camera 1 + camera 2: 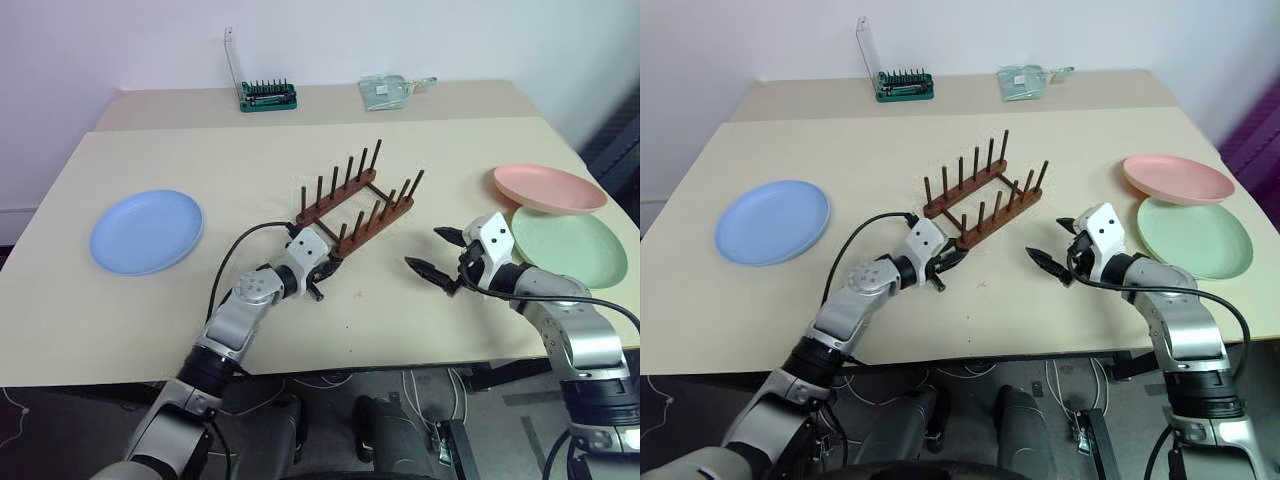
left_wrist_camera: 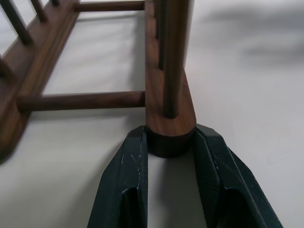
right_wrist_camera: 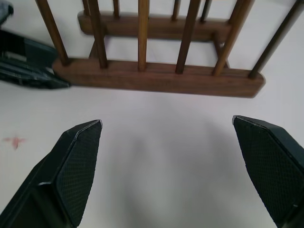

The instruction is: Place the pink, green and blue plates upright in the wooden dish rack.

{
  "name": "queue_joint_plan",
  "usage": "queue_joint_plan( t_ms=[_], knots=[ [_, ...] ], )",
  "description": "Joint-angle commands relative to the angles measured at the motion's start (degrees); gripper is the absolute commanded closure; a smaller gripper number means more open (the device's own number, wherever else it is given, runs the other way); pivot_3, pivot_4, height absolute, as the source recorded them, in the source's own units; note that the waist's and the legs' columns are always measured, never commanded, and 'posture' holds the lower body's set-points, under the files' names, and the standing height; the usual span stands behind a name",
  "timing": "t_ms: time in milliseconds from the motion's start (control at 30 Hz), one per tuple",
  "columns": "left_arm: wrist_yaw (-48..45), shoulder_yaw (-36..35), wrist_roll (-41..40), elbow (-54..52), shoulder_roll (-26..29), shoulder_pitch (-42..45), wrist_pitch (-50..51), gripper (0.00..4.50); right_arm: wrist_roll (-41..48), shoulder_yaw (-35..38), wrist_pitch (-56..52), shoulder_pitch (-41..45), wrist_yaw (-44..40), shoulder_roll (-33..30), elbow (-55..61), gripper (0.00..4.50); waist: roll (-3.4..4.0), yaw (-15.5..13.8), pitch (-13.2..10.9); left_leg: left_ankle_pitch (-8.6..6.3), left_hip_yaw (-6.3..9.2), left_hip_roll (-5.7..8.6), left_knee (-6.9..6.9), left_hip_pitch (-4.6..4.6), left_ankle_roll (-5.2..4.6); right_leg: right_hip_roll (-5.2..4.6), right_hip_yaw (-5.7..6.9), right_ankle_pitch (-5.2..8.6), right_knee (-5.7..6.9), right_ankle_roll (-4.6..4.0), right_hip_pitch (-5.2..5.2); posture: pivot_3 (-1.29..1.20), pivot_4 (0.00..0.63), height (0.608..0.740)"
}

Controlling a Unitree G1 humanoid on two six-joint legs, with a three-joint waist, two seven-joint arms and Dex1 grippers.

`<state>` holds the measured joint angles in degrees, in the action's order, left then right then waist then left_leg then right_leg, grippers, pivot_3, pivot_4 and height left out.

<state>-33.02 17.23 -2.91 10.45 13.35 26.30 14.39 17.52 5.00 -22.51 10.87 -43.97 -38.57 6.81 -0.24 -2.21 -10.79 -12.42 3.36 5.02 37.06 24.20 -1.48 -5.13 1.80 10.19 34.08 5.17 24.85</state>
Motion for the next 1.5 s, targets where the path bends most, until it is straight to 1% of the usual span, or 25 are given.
queue_joint_plan(
  t_ms=[33,133,233,433,533,667,700,733,767,833,867,900,967,1000,1033,1067,1167,1300,1400,1500],
  knots=[
    [-7.64,0.18,-2.03,1.91,1.26,1.78,-2.72,3.44,-1.14,0.43,1.02,-2.13,-1.8,-2.68,2.8,0.0,-0.01,-0.03,-0.01,0.0,0.0,0.0,0.01,0.02,0.0,0.0,0.0,0.0,-0.02,0.0,0.0,0.0,0.15,0.731],
    [-15.19,1.14,-3.79,3.54,1.76,4.36,-4.55,3.44,-1.54,0.9,1.43,-4.17,-2.29,-3.69,3.41,0.0,-0.01,-0.1,-0.02,-0.01,-0.01,0.01,0.0,0.07,-0.01,-0.01,0.0,0.0,-0.02,0.0,0.05,0.0,0.15,0.731],
    [-21.16,2.91,-1.81,8.69,3.04,7.97,-8.38,3.44,-1.53,1.58,1.28,-5.62,-1.42,-3.42,4.68,0.0,-0.02,-0.18,-0.02,-0.01,-0.01,0.01,0.02,0.11,-0.02,-0.02,0.02,0.0,-0.03,0.0,0.07,0.0,0.15,0.731],
    [-22.93,2.84,1.63,19.58,3.18,13.0,-16.6,3.44,-1.2,2.33,0.42,-7.93,0.2,-3.0,7.52,0.0,-0.04,-0.1,-0.03,-0.01,-0.01,0.01,0.02,0.13,-0.07,-0.04,0.03,0.0,-0.05,0.0,0.08,0.0,0.15,0.731],
    [-21.71,2.17,2.66,22.85,3.54,13.67,-17.02,2.3,-1.33,2.57,0.37,-8.47,0.57,-3.3,7.94,0.0,-0.04,-0.07,-0.03,0.04,-0.01,0.01,0.04,0.13,-0.16,-0.04,0.03,-0.01,-0.05,0.02,0.07,0.0,0.15,0.731],
    [-17.31,0.8,4.44,21.75,5.62,11.77,-14.21,0.24,-2.0,2.29,-0.77,-7.82,0.61,-4.4,6.65,0.0,-0.04,0.11,-0.03,0.05,0.0,0.0,0.04,0.11,-0.17,-0.02,0.03,0.0,-0.03,0.04,0.07,0.0,0.15,0.731],
    [-17.47,0.45,3.96,20.15,6.11,10.8,-13.72,0.0,-2.52,2.14,-0.7,-7.71,0.6,-4.77,6.11,0.25,-0.04,0.16,-0.02,0.05,0.0,0.0,0.04,0.09,-0.17,-0.02,0.03,0.0,-0.02,0.04,0.06,0.0,0.15,0.731],
    [-18.23,-0.39,2.27,17.19,6.73,9.21,-11.49,0.0,-2.77,2.12,-0.78,-7.5,0.5,-5.08,5.37,0.52,-0.01,0.27,-0.01,0.05,0.0,-0.01,0.04,0.09,-0.17,-0.01,0.03,0.0,-0.02,0.03,0.06,0.0,0.15,0.731],
    [-19.12,-1.19,0.56,13.47,7.62,7.27,-9.55,0.0,-3.54,1.84,-0.61,-7.04,0.68,-5.43,4.32,0.82,0.0,0.41,0.0,0.04,-0.01,-0.01,0.02,0.07,-0.17,-0.01,0.02,0.0,-0.02,0.03,0.07,0.0,0.15,0.731],
    [-20.39,-2.3,-1.9,7.32,8.88,4.23,-5.76,0.0,-4.68,1.38,-0.58,-6.23,1.04,-5.82,2.62,1.75,-0.01,0.94,0.0,0.04,-0.01,-0.02,-0.01,0.06,-0.18,0.0,0.01,0.0,-0.02,0.01,0.07,0.0,0.15,0.731],
    [-21.46,-2.36,-3.08,4.14,9.48,2.76,-3.83,0.69,-5.1,1.12,-0.6,-5.82,1.14,-5.88,1.82,2.38,0.01,1.09,0.0,0.04,0.0,-0.03,-0.03,0.06,-0.17,0.0,0.01,0.0,-0.02,0.0,0.08,0.0,0.15,0.731],
    [-22.61,-2.09,-4.15,1.16,10.02,1.48,-1.5,1.0,-5.4,0.85,-0.44,-5.45,1.11,-5.87,1.12,2.86,0.0,1.32,0.0,0.04,0.0,-0.03,-0.04,0.06,-0.17,0.0,0.01,0.0,-0.02,-0.01,0.08,0.0,0.15,0.731],
    [-24.62,-0.18,-5.49,-4.86,10.84,-0.79,3.36,1.92,-7.06,-0.24,0.17,-4.1,1.78,-5.55,-0.89,3.82,0.01,1.44,0.0,0.03,0.02,-0.03,-0.03,0.08,-0.16,-0.01,0.01,0.0,-0.03,-0.01,0.08,0.0,0.15,0.731],
    [-25.12,0.64,-5.77,-6.97,11.04,-1.46,5.27,2.44,-7.84,-0.67,0.49,-3.54,2.15,-5.37,-1.69,4.39,0.01,1.43,0.0,0.03,0.01,-0.02,-0.03,0.08,-0.16,-0.02,0.0,0.01,-0.03,-0.01,0.07,0.0,0.15,0.731],
    [-24.96,1.64,-5.2,-8.45,10.95,-1.87,6.27,2.99,-8.68,-1.18,0.72,-2.97,2.55,-5.21,-2.39,4.5,0.02,1.34,0.01,0.02,0.01,-0.01,-0.02,0.09,-0.14,-0.03,0.0,0.01,-0.04,-0.01,0.07,0.0,0.15,0.731],
    [-24.03,2.86,-3.93,-9.06,10.31,-1.74,6.57,3.4,-9.32,-1.76,1.1,-2.33,2.7,-4.93,-2.98,4.5,0.02,1.28,0.01,-0.02,0.01,0.0,-0.01,0.09,-0.07,-0.05,0.01,0.01,-0.04,-0.01,0.06,0.0,0.15,0.731],
    [-20.86,4.83,-1.76,-9.09,7.3,-0.83,6.89,3.4,-10.42,-3.15,1.34,-0.21,3.2,-3.88,-5.08,4.5,0.02,1.05,0.01,-0.04,0.01,0.02,0.03,0.08,-0.06,-0.07,0.02,0.01,-0.04,0.01,0.0,0.0,0.15,0.731],
    [-12.99,9.26,6.94,-2.2,3.38,2.23,4.68,3.4,-14.55,-6.32,3.01,4.02,5.62,-2.17,-9.83,4.5,-0.01,0.46,0.04,-0.03,0.01,0.03,0.07,0.0,-0.07,-0.06,0.03,0.01,-0.04,0.02,-0.08,0.0,0.15,0.731],
    [-6.08,8.37,9.53,3.56,0.08,3.69,3.88,3.4,-17.52,-8.07,5.03,7.88,8.32,-0.07,-14.74,4.5,-0.04,-0.01,0.11,-0.04,0.0,0.02,0.08,-0.34,-0.05,-0.06,0.03,0.02,-0.06,0.05,-0.42,0.0,0.15,0.731],
    [0.55,6.37,11.57,8.68,-1.31,5.49,3.03,3.4,-19.15,-8.98,7.46,11.04,9.87,1.89,-18.56,4.5,-0.08,-0.02,0.14,-0.05,0.0,0.02,0.08,-0.48,-0.05,-0.08,0.03,0.03,-0.08,0.06,-0.61,0.0,0.15,0.731]
  ],
)
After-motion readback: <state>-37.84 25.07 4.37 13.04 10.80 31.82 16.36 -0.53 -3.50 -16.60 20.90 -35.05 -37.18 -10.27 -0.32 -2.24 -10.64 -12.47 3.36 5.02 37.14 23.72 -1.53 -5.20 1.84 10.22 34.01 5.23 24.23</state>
